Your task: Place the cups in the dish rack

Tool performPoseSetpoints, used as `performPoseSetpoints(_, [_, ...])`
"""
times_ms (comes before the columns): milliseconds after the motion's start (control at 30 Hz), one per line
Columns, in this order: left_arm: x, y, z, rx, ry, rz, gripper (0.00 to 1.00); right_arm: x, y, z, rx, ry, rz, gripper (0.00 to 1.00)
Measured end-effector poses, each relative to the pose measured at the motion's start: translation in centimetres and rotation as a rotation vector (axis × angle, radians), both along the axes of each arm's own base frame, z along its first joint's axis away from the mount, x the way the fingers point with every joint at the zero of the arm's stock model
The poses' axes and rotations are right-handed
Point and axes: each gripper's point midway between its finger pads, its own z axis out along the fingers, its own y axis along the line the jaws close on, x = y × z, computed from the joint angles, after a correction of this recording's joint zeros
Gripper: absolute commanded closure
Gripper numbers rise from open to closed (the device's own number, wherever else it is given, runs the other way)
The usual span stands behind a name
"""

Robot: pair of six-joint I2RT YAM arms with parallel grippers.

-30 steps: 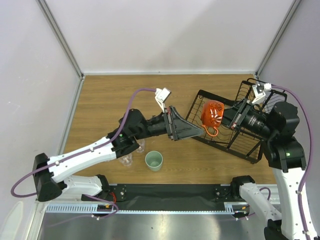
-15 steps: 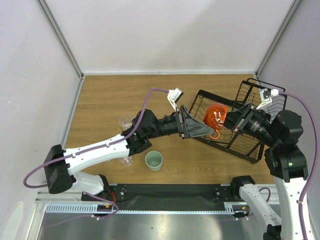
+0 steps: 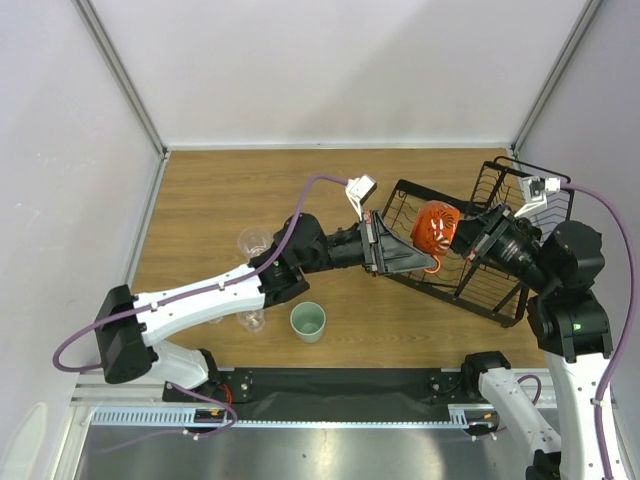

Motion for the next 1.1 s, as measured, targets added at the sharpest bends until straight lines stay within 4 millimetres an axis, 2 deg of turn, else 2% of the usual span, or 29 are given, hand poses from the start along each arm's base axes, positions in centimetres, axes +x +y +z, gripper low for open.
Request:
performPoseSetpoints(33, [0.0, 0.0, 0.2, 0.003, -0.006, 0.002, 1.00, 0.0, 0.0, 0.2, 0.001, -0.008, 0.000, 0.95])
performPoseSetpoints(100, [0.1, 0.0, 0.1, 0.016, -0.016, 0.007, 1.00, 0.0, 0.0, 0.3, 0.000, -0.016, 0.001, 0.77])
performPoseSetpoints(133, [0.3, 0.1, 0.0, 0.025, -0.021, 0.012, 1.00, 0.1, 0.0, 0.2, -0.002, -0.011, 0.001, 0.63])
performPoseSetpoints(200, [0.8, 0.2, -0.8, 0.063, -0.043, 0.025, 1.00, -0.1, 0.1, -0.5, -0.024, 0.018, 0.012, 0.54])
performPoseSetpoints(300, [2.7, 0.9, -2.5, 0.138, -0.065, 0.074, 1.00, -0.2, -0.1, -2.2, -0.073, 0.096, 0.017, 0.52])
performPoseSetpoints(400, [6.2, 2.5, -4.4, 0.234, -0.083, 0.158, 1.00, -0.1, -0.8, -3.5, -0.134, 0.170, -0.013, 0.51])
performPoseSetpoints(500, [9.6, 4.2, -5.3, 0.325, -0.113, 0.244, 1.00, -0.5, -1.4, -4.1, -0.183, 0.218, -0.039, 0.53])
performPoseSetpoints(600, [12.5, 5.3, -5.1, 0.411, -0.186, 0.316, 1.00, -0.8, -2.1, -4.0, -0.218, 0.243, -0.066, 0.59])
performPoseSetpoints(667, [13.8, 4.8, -4.7, 0.455, -0.251, 0.334, 1.00, -1.0, -2.6, -3.3, -0.239, 0.247, -0.093, 0.61])
performPoseSetpoints(733, [15.0, 4.1, -5.4, 0.505, -0.302, 0.340, 1.00, -0.8, -3.1, -2.0, -0.259, 0.239, -0.124, 0.67])
performPoseSetpoints(833, [17.5, 2.9, -9.1, 0.649, -0.340, 0.345, 1.00, 0.1, -3.5, 0.7, -0.279, 0.202, -0.147, 0.79])
performPoseSetpoints(900, [19.4, 2.0, -11.8, 0.736, -0.360, 0.351, 1.00, 0.7, -3.5, 1.9, -0.286, 0.188, -0.152, 0.82])
performPoseSetpoints(1000, [21.7, 0.9, -17.6, 0.882, -0.362, 0.337, 1.00, 1.4, -3.6, 2.6, -0.301, 0.193, -0.155, 0.88])
performPoseSetpoints(1100, [22.8, 0.7, -22.9, 0.997, -0.348, 0.311, 1.00, 1.8, -3.7, 2.8, -0.315, 0.203, -0.158, 0.91])
